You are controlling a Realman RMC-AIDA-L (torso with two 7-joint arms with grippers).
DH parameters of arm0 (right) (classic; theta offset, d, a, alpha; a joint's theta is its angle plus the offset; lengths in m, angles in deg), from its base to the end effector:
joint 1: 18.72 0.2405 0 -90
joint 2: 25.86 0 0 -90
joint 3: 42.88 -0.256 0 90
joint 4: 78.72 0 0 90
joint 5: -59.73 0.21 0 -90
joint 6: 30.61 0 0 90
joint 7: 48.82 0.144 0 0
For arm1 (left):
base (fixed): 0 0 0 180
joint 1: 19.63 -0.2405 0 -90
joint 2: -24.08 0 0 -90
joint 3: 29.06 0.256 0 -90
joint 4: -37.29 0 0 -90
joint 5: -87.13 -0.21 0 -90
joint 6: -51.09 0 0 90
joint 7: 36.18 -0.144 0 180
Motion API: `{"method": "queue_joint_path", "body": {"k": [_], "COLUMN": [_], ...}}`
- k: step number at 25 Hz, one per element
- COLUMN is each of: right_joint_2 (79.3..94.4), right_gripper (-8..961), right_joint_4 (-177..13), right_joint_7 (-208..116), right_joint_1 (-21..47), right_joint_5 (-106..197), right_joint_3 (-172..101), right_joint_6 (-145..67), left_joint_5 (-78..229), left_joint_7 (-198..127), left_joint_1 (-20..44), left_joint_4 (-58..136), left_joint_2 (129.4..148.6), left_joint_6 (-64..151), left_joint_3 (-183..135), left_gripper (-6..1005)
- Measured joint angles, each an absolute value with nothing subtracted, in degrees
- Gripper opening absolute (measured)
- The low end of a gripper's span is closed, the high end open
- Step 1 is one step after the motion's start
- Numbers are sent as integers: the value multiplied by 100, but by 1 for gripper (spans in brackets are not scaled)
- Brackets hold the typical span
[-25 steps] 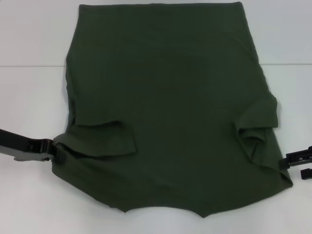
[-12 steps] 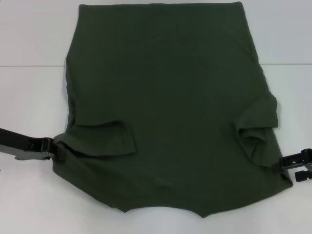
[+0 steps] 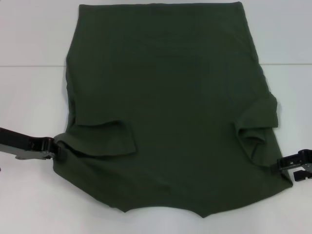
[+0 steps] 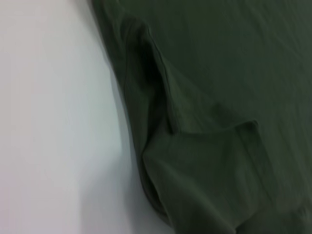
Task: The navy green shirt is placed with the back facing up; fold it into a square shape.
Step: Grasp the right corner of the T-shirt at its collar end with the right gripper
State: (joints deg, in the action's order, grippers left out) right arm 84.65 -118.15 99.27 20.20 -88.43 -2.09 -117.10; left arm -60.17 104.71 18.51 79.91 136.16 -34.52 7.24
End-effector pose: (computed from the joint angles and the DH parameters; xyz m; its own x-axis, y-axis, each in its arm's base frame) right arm 0.3075 0.3596 0.0497 0.1089 -0.9837 -0.1431 -0.9720 -0.0752 -0.2228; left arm -0.3048 0.3646 0.0552 0.2168 0.9516 0.2178 0.9622 -0.1706 -0.2122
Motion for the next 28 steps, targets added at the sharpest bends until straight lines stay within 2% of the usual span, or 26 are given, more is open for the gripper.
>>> {"method": "queue_joint_path", "body": {"k": [9,28], "right_joint_2": [8488,8657], "right_gripper": [902,898], "right_joint_4": [-11810,-11809], "right_joint_7": [9938,9927], "right_joint_1": [2040,2187], "right_joint_5": [-8846,-8784], "right_joint_3": [-132,-69], "right_joint_6": [-11642,-11708], "left_joint_5": [-6017,-6003], "left_joint_7": [10471,10433], "left_joint_1": [1852,1831], "left_joint_4": [7991,8000], "left_joint_2": [13622,13623], "left_joint_6": [-3451,-3452], "left_joint_3": [724,724], "left_gripper": [28,28]}}
